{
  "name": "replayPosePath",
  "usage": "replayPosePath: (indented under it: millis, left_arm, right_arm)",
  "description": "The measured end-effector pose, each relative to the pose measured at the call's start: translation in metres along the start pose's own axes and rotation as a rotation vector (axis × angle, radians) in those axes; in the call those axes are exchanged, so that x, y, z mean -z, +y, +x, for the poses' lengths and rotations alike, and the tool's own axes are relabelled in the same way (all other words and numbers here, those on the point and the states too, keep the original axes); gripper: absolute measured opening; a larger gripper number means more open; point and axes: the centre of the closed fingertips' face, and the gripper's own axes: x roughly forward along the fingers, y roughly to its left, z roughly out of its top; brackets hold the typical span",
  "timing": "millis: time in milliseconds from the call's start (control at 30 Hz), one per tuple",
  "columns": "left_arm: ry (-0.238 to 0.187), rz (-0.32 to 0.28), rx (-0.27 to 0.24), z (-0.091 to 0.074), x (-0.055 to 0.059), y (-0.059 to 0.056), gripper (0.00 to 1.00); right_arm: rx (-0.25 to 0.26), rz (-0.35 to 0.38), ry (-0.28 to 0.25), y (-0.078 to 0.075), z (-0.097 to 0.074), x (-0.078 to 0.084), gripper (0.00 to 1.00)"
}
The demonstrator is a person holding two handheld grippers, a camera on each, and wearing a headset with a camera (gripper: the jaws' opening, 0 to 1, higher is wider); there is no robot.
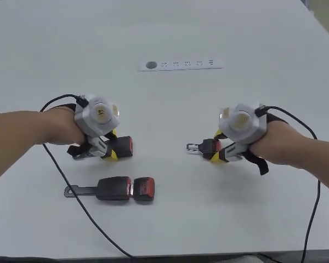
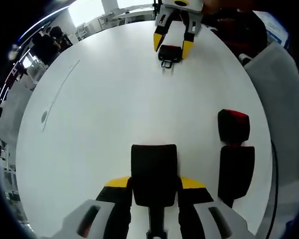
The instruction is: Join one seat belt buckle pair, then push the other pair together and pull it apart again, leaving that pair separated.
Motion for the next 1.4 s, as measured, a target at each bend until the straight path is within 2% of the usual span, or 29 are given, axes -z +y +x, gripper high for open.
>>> replayPosePath:
  millis: [33,100,133,167,233,300,333,400,533,600,700,767,800,967,1133,1233,1300,1400]
  left_arm:
    - [-0.014,0.0,-0.027,-0.003,-0.001,0.004,0.38]
    - [-0.077,-0.08,-0.04,-0.009,-0.009,0.005,0.39]
    - [-0.098,-0.102,-0.047,-0.014,-0.011,0.005,0.4]
    - [-0.095,-0.099,-0.053,-0.017,-0.01,0.005,0.41]
    - [-0.101,-0.093,-0.062,-0.025,-0.008,-0.001,0.44]
    - [-0.121,-0.098,-0.073,-0.033,-0.008,-0.009,0.48]
    - [-0.131,-0.11,-0.084,-0.036,-0.007,-0.011,0.49]
    - [-0.159,-0.144,-0.114,-0.044,-0.003,-0.018,0.55]
    - [-0.179,-0.16,-0.147,-0.058,0.011,-0.039,0.63]
    - [-0.212,-0.208,-0.174,-0.065,0.017,-0.046,0.65]
    - [-0.316,-0.349,-0.199,-0.077,0.018,-0.056,0.68]
    - [-0.372,-0.41,-0.26,-0.087,0.023,-0.057,0.74]
    - [-0.391,-0.43,-0.269,-0.091,0.024,-0.059,0.75]
    - [-0.451,-0.502,-0.327,-0.108,0.034,-0.069,0.79]
    - [-0.494,-0.564,-0.375,-0.121,0.039,-0.073,0.92]
    - [-0.524,-0.597,-0.389,-0.126,0.042,-0.08,1.0]
    - [-0.542,-0.619,-0.404,-0.128,0.046,-0.081,1.0]
    - [-0.558,-0.64,-0.413,-0.126,0.05,-0.085,1.0]
  right_arm:
    - [0.009,-0.005,-0.004,-0.001,-0.001,-0.001,0.4]
    - [0.03,0.009,0.003,-0.003,-0.002,0.0,0.45]
    - [0.045,0.012,0.0,-0.004,-0.004,0.0,0.49]
    - [0.046,0.007,-0.007,-0.003,-0.005,-0.001,0.52]
    - [0.059,0.041,-0.039,-0.001,-0.01,-0.005,0.53]
    - [0.079,0.082,-0.102,0.001,-0.018,-0.014,0.56]
    - [0.085,0.103,-0.135,0.005,-0.024,-0.019,0.57]
    - [0.095,0.12,-0.155,0.004,-0.028,-0.018,0.6]
    - [0.13,0.195,-0.237,0.016,-0.053,-0.026,0.67]
    - [0.144,0.25,-0.286,0.022,-0.065,-0.027,0.72]
    - [0.156,0.278,-0.299,0.029,-0.072,-0.018,0.76]
    - [0.169,0.288,-0.297,0.034,-0.076,-0.013,0.81]
    - [0.17,0.296,-0.303,0.037,-0.079,-0.012,0.83]
    - [0.181,0.368,-0.341,0.05,-0.096,-0.01,0.91]
    - [0.203,0.421,-0.353,0.06,-0.108,-0.002,0.99]
    - [0.222,0.433,-0.362,0.064,-0.115,0.0,1.0]
    - [0.246,0.453,-0.38,0.065,-0.12,0.001,1.0]
    - [0.234,0.55,-0.428,0.068,-0.123,0.002,1.0]
